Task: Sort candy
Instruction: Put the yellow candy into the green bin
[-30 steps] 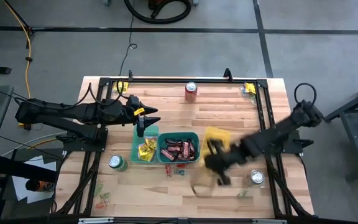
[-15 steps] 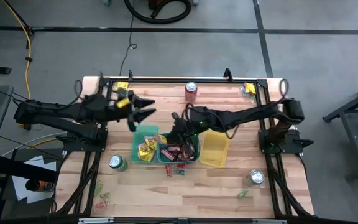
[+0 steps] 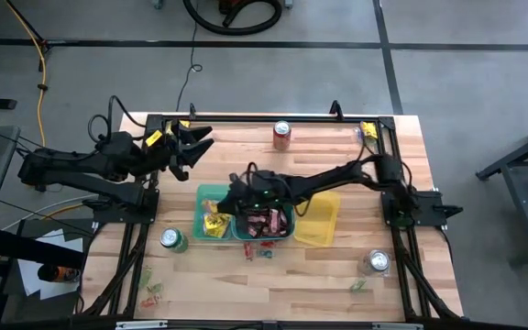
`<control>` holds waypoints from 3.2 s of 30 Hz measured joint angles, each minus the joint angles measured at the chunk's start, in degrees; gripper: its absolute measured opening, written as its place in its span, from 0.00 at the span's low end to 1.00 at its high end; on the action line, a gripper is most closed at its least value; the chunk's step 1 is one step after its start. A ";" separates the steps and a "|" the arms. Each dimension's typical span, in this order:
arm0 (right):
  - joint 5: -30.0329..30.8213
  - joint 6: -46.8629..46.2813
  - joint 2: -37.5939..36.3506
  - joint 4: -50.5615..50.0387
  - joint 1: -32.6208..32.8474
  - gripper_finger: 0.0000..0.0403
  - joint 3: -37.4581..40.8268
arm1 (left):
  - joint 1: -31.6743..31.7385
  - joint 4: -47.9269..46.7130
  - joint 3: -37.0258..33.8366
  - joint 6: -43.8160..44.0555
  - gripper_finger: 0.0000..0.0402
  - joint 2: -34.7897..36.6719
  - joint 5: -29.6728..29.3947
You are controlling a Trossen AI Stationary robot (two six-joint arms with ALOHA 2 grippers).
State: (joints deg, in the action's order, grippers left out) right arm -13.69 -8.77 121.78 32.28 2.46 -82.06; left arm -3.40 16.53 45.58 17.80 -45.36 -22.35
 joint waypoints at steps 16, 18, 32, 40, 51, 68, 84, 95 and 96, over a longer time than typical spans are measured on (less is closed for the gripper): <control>1.07 -6.17 4.02 -22.95 -0.60 0.42 -14.74 | 0.00 -0.09 -0.02 -0.02 0.54 -0.26 0.06; -1.08 -5.55 4.04 -27.56 -1.01 0.49 -16.83 | 0.00 -0.16 -0.02 -0.06 0.54 -0.26 0.23; -9.00 14.13 -4.37 -72.13 -7.18 0.54 -21.75 | -0.02 -1.64 -0.07 -4.54 0.54 0.70 0.33; -5.74 4.55 -28.96 -63.08 -9.23 0.51 9.20 | -0.02 -4.68 -0.07 -4.87 0.54 0.61 0.33; 16.64 -15.67 -58.47 -12.98 -2.77 0.51 40.20 | 0.09 -6.47 -0.07 -5.90 0.54 -2.66 -2.38; 20.03 -6.69 -58.38 -7.54 -1.68 0.50 40.02 | 0.09 -6.69 -0.07 -2.89 0.54 -7.76 6.65; 50.53 -31.68 -46.83 -78.34 -16.22 0.51 12.17 | 0.40 -14.41 -0.07 -10.96 0.54 -0.72 6.16; 47.92 -40.15 -31.36 -101.93 -41.22 0.51 8.43 | 4.81 -17.27 -0.06 -11.01 0.54 2.69 6.06; 46.92 -39.98 -30.09 -101.91 -43.17 0.51 8.97 | 5.20 -17.27 -0.05 -10.19 0.54 2.67 5.93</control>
State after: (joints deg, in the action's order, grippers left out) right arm 33.23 -48.75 91.69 -69.62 -40.71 -73.09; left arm 1.80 -0.73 45.53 7.61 -42.70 -16.41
